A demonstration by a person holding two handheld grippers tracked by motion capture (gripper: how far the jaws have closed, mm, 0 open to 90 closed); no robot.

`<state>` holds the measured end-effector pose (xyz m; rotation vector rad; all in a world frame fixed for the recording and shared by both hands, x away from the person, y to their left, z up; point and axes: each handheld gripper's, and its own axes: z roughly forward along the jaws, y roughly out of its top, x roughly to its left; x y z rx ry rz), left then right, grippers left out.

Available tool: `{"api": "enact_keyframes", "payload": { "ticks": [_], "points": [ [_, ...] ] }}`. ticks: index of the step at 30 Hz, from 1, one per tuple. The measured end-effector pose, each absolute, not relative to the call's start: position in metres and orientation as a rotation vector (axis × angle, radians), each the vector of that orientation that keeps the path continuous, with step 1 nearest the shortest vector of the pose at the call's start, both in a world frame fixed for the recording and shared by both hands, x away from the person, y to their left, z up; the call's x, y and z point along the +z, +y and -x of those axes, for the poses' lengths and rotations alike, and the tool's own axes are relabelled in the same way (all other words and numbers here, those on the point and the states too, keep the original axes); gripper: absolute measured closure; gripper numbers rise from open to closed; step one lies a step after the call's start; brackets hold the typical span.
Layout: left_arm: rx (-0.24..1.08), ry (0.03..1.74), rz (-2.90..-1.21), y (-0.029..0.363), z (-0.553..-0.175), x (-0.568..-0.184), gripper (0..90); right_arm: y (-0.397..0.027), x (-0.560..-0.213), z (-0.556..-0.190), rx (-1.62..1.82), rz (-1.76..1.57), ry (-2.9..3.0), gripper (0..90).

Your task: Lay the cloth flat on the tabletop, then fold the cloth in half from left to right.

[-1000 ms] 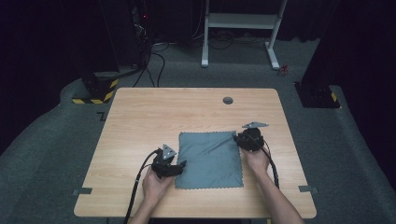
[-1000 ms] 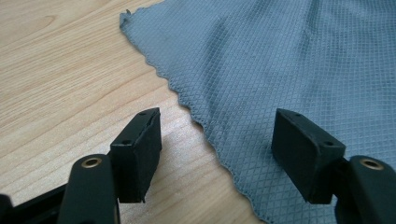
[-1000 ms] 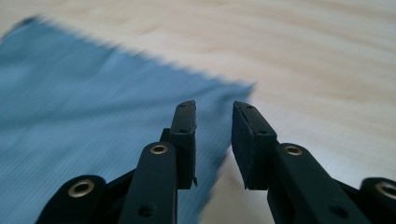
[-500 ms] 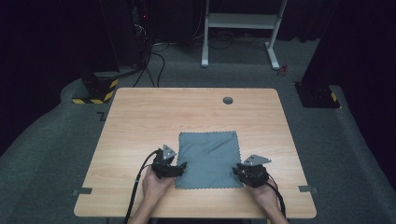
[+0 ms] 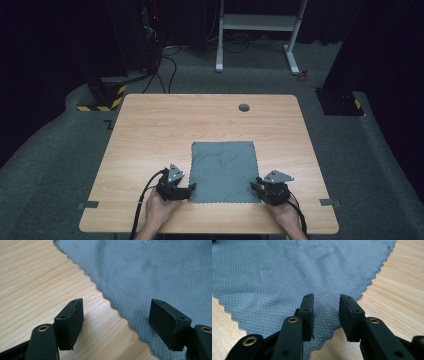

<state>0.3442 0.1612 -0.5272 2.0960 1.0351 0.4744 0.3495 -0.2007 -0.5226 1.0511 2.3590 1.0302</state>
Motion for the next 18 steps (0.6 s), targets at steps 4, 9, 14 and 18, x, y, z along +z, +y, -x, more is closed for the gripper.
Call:
{"api": "enact_keyframes", "payload": {
  "ticks": [4, 9, 14, 18],
  "points": [
    [0.497, 1.037, -2.101, 0.1623, -0.3425, -0.5268, 28.0, -0.2011, -0.5227, -0.3499, 1.034, -1.05, 2.361, 64.9],
    [0.487, 1.041, -2.098, 0.1625, -0.3429, -0.527, 27.4, -0.2013, -0.5226, -0.3504, 1.037, -1.057, 2.363, 63.2],
    [0.459, 1.048, -2.089, 0.1625, -0.3432, -0.5272, 26.3, -0.1989, -0.5207, -0.3512, 1.038, -1.098, 2.378, 56.9],
    [0.446, 1.055, -2.074, 0.1647, -0.3441, -0.5269, 26.3, -0.1955, -0.5177, -0.3532, 1.035, -1.119, 2.373, 57.4]
  ]
}}
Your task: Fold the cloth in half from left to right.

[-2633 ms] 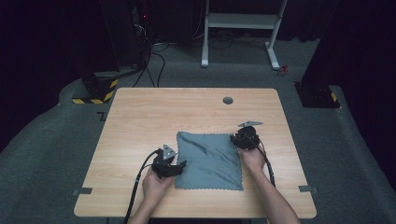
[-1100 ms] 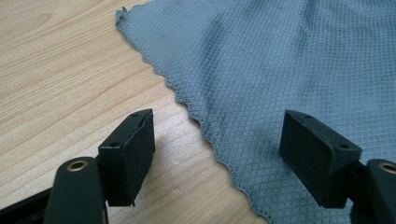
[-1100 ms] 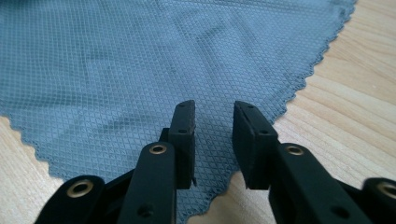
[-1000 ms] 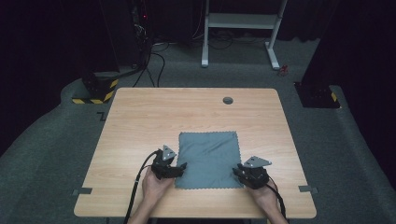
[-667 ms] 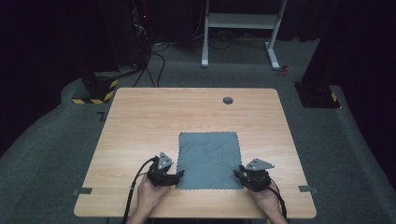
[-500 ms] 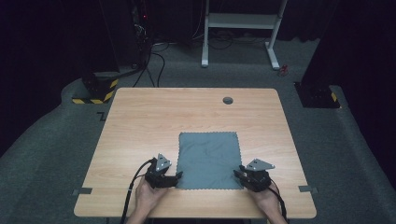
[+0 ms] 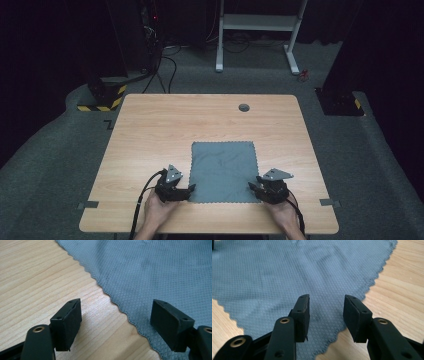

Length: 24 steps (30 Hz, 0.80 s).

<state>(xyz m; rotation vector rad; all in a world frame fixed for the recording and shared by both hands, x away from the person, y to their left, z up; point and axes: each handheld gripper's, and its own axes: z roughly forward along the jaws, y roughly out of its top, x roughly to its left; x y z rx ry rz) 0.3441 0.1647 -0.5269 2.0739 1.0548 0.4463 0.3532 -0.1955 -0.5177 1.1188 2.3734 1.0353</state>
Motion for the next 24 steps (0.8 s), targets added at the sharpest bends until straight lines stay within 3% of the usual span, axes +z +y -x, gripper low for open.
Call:
{"api": "enact_keyframes", "payload": {
  "ticks": [3, 10, 24],
  "points": [
    [0.409, 1.092, -2.055, 0.169, -0.349, -0.524, 34.7, -0.188, -0.513, -0.353, 1.052, -1.107, 2.382, 61.7],
    [0.426, 1.149, -2.022, 0.168, -0.374, -0.515, 35.3, -0.159, -0.51, -0.353, 1.09, -1.04, 2.417, 73.6],
    [0.493, 1.2, -2.045, 0.147, -0.437, -0.504, 39.4, -0.098, -0.509, -0.348, 1.124, -0.873, 2.483, 74.4]
  ]
}}
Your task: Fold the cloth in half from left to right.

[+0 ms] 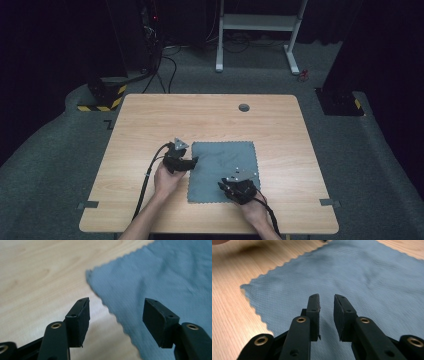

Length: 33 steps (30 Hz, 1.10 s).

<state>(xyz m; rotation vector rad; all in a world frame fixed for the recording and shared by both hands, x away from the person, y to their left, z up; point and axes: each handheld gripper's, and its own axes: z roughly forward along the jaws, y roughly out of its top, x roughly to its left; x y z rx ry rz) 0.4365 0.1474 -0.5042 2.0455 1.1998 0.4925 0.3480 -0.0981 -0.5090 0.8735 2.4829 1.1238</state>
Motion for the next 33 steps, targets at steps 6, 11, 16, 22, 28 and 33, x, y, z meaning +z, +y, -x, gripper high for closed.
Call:
{"api": "enact_keyframes", "payload": {
  "ticks": [6, 11, 16, 22, 28, 33],
  "points": [
    [0.504, 1.309, -1.97, 0.151, -0.455, -0.512, 42.8, -0.073, -0.51, -0.343, 1.131, -0.801, 2.537, 71.5],
    [0.538, 1.342, -1.987, 0.153, -0.468, -0.52, 43.2, -0.055, -0.519, -0.341, 1.146, -0.759, 2.569, 70.2],
    [0.542, 1.313, -2.049, 0.142, -0.478, -0.518, 43.1, -0.036, -0.523, -0.336, 1.151, -0.729, 2.587, 68.2],
    [0.552, 1.331, -2.015, 0.144, -0.484, -0.519, 44.2, -0.021, -0.524, -0.327, 1.135, -0.651, 2.598, 66.1],
    [0.538, 1.318, -2.03, 0.143, -0.494, -0.517, 53.9, -0.018, -0.523, -0.321, 1.118, -0.582, 2.625, 65.5],
    [0.543, 1.32, -2.027, 0.145, -0.495, -0.517, 59.7, -0.022, -0.524, -0.321, 1.156, -0.617, 2.621, 64.5]
  ]
}}
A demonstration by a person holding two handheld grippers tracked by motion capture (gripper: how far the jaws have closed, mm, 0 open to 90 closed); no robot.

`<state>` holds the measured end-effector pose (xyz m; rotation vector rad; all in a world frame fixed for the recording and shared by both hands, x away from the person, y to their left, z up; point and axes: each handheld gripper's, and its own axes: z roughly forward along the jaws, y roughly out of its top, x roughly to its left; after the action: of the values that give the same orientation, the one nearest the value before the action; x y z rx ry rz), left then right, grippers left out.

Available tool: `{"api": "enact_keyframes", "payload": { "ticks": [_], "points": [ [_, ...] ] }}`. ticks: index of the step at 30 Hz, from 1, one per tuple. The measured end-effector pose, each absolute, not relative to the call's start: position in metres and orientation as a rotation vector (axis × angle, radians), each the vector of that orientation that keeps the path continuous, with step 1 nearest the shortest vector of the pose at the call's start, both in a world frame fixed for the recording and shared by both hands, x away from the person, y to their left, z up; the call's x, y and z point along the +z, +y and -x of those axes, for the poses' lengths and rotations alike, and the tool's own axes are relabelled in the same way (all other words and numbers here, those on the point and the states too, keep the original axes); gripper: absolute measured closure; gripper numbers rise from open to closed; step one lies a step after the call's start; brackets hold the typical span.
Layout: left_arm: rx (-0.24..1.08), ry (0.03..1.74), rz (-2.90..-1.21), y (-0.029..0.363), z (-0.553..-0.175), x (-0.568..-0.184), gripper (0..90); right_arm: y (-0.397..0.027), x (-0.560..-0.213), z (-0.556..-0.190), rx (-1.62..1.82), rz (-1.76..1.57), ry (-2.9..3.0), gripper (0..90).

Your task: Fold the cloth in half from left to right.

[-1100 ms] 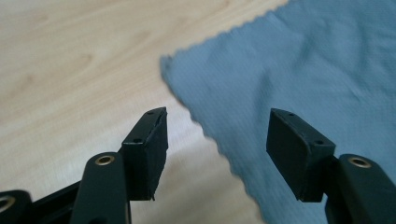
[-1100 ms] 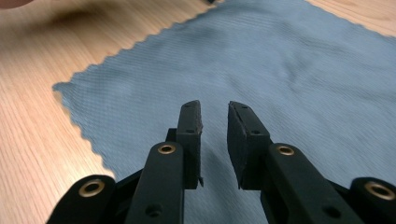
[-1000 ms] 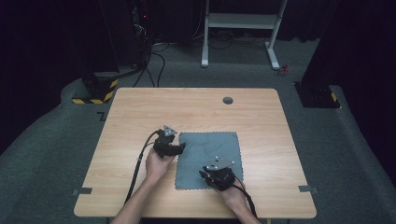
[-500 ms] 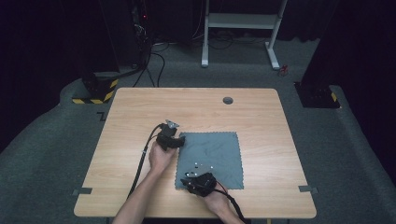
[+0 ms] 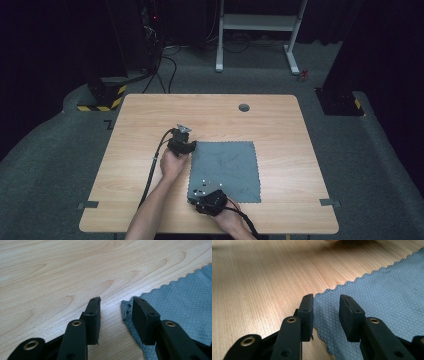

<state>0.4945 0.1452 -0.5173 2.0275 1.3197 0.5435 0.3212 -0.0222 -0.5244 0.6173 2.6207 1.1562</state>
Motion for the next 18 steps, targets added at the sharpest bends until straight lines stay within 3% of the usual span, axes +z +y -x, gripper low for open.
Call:
{"api": "enact_keyframes", "payload": {
  "ticks": [11, 18],
  "points": [
    [0.527, 1.283, -2.043, 0.144, -0.494, -0.517, 70.7, -0.012, -0.525, -0.313, 1.17, -0.539, 2.653, 61.2],
    [0.501, 1.278, -2.065, 0.141, -0.496, -0.515, 76.7, -0.011, -0.525, -0.312, 1.149, -0.554, 2.636, 68.0]
  ]
}}
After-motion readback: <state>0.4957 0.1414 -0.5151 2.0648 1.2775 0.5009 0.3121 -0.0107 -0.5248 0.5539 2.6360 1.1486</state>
